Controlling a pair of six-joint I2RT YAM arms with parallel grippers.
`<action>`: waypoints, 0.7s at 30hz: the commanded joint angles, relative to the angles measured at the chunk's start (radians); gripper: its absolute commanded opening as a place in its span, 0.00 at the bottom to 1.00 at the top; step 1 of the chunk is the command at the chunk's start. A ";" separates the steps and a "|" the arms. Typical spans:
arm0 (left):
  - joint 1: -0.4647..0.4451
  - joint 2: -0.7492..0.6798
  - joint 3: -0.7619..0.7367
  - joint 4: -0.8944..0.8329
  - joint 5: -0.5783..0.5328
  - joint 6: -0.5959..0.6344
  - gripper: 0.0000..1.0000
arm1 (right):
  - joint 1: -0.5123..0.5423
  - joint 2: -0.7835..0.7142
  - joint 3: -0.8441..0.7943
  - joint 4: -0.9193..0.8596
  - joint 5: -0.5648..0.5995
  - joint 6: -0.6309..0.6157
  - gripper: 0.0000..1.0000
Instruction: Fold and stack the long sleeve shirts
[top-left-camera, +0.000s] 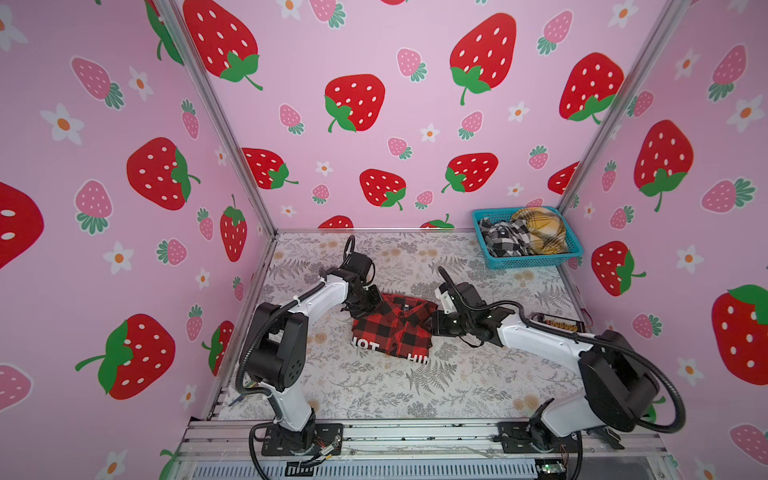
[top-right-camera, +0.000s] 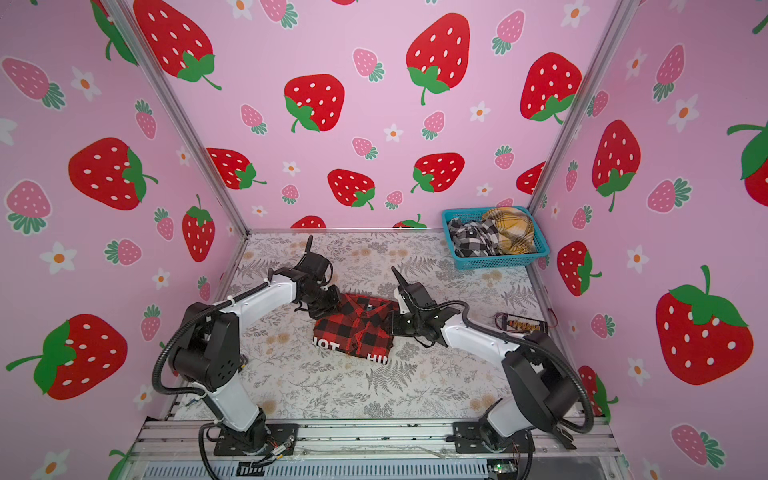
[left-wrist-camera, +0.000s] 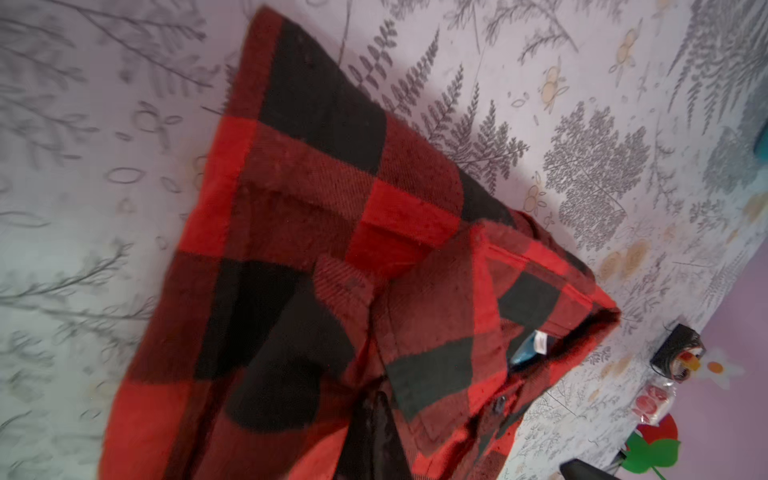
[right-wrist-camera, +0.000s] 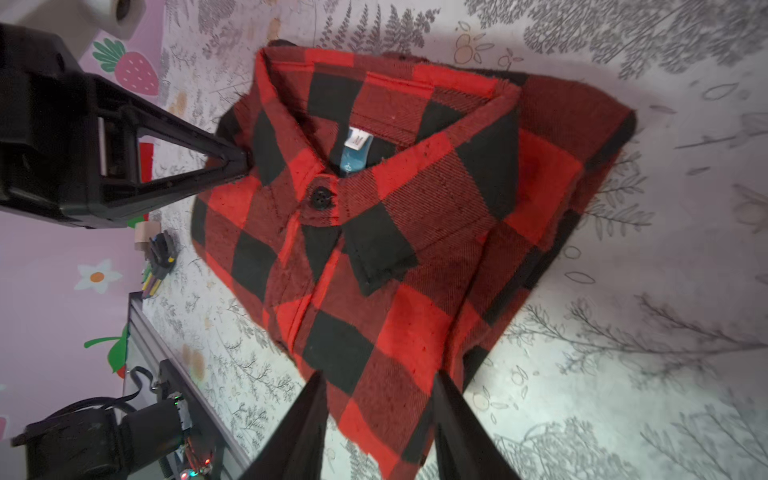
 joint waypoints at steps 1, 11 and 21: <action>0.022 0.031 -0.039 0.130 0.091 -0.022 0.00 | 0.005 0.083 0.015 0.077 -0.052 0.057 0.50; -0.044 -0.043 -0.322 0.319 0.124 -0.131 0.00 | -0.062 0.156 0.057 -0.082 0.048 0.035 0.45; 0.066 -0.178 -0.123 0.049 0.059 0.091 0.54 | -0.116 0.076 0.187 -0.173 0.031 -0.117 0.51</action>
